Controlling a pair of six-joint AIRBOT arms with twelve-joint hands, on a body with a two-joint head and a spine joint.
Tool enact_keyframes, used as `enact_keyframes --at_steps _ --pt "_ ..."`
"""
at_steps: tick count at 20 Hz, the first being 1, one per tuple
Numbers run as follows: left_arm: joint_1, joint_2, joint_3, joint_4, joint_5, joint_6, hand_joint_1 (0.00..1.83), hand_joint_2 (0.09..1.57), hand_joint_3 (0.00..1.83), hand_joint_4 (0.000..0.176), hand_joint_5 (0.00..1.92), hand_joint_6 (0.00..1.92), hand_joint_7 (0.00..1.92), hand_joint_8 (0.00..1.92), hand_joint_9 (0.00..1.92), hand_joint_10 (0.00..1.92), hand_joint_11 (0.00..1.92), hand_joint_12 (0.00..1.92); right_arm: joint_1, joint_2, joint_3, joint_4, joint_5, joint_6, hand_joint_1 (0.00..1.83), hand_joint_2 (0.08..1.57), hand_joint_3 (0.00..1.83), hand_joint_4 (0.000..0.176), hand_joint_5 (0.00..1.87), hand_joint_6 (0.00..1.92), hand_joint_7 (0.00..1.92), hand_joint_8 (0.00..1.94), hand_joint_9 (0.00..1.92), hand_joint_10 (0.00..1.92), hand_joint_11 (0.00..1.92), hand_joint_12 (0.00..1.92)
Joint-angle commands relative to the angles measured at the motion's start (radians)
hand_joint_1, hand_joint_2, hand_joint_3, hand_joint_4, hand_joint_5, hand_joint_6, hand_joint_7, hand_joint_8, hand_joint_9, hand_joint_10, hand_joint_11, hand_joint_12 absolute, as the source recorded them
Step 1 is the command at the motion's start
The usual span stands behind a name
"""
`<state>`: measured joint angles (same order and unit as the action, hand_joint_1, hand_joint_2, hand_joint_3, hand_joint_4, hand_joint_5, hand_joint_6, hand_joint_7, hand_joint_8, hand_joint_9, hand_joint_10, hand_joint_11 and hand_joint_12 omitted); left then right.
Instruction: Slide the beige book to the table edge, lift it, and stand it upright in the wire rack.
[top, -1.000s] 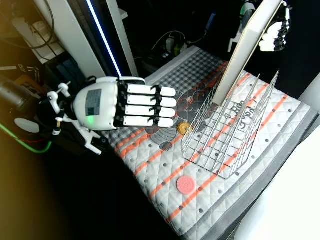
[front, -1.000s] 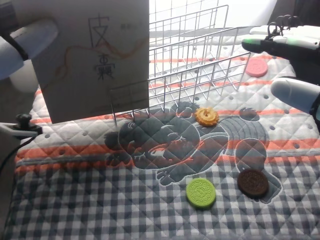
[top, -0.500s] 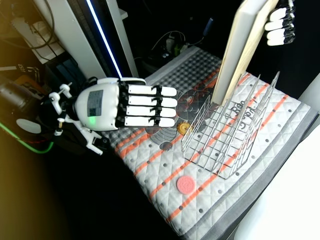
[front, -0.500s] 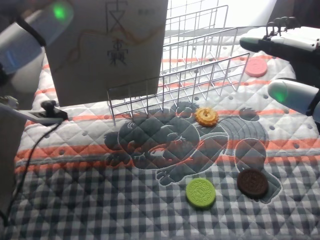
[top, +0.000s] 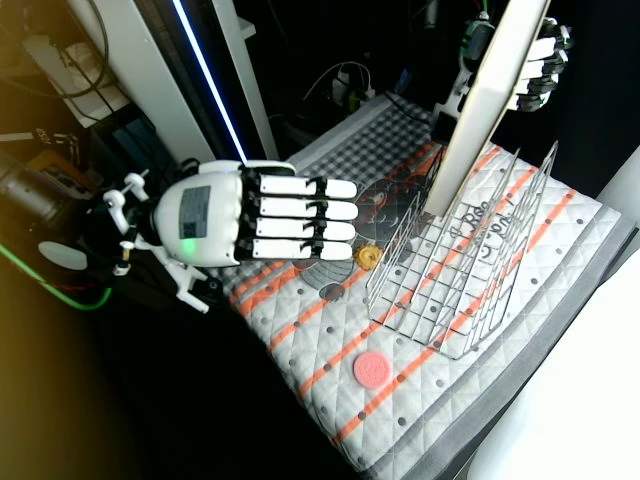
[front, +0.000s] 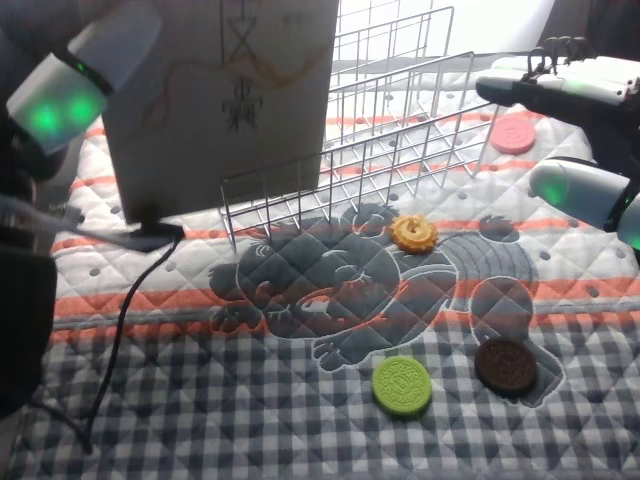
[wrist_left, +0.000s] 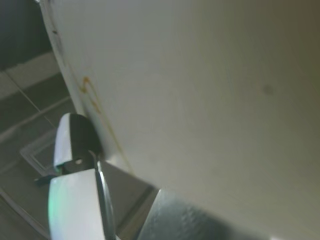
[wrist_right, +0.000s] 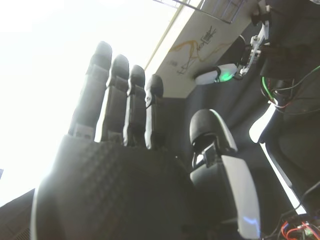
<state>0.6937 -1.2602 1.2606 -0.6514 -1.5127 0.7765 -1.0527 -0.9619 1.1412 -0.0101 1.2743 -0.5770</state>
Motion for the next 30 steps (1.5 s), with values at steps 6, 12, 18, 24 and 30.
enact_keyframes --at_steps 6,12,18,24,30 --pt "-0.071 -0.042 0.031 0.055 -0.072 -0.018 1.2 1.02 0.0 0.0 1.2 0.63 1.51 1.92 1.69 1.92 1.72 1.92 0.023 -0.024 0.018 0.024 0.122 0.005 0.22 1.49 0.0 0.0 0.38 0.0 0.41 0.0 0.42 0.01 0.45 0.02" --pt "-0.044 -0.033 0.014 0.052 -0.061 0.007 0.99 1.01 0.0 0.024 0.47 0.39 0.57 0.62 0.44 0.94 0.14 1.69 0.027 -0.022 0.015 0.03 0.122 0.005 0.25 1.49 0.0 0.0 0.4 0.01 0.41 0.0 0.42 0.0 0.47 0.02" --pt "-0.02 -0.026 0.005 0.047 -0.063 0.0 0.72 0.91 0.0 0.176 0.03 0.0 0.23 0.0 0.44 0.36 0.16 1.51 0.027 -0.018 0.012 0.035 0.122 0.005 0.23 1.48 0.0 0.0 0.46 0.01 0.44 0.01 0.44 0.01 0.5 0.02" --pt "0.013 0.043 -0.042 0.077 -0.06 0.018 0.49 0.85 0.0 0.176 0.0 0.0 0.05 0.0 0.09 0.11 0.0 1.14 0.027 -0.013 -0.001 0.043 0.121 0.005 0.25 1.47 0.0 0.0 0.55 0.02 0.46 0.0 0.45 0.0 0.51 0.01" --pt "0.004 0.027 -0.051 0.084 -0.082 0.028 0.51 0.88 0.0 0.176 0.0 0.0 0.28 0.08 0.02 1.42 0.02 1.91 0.026 -0.012 -0.001 0.047 0.121 0.005 0.23 1.45 0.0 0.0 0.57 0.01 0.51 0.01 0.47 0.0 0.51 0.0"
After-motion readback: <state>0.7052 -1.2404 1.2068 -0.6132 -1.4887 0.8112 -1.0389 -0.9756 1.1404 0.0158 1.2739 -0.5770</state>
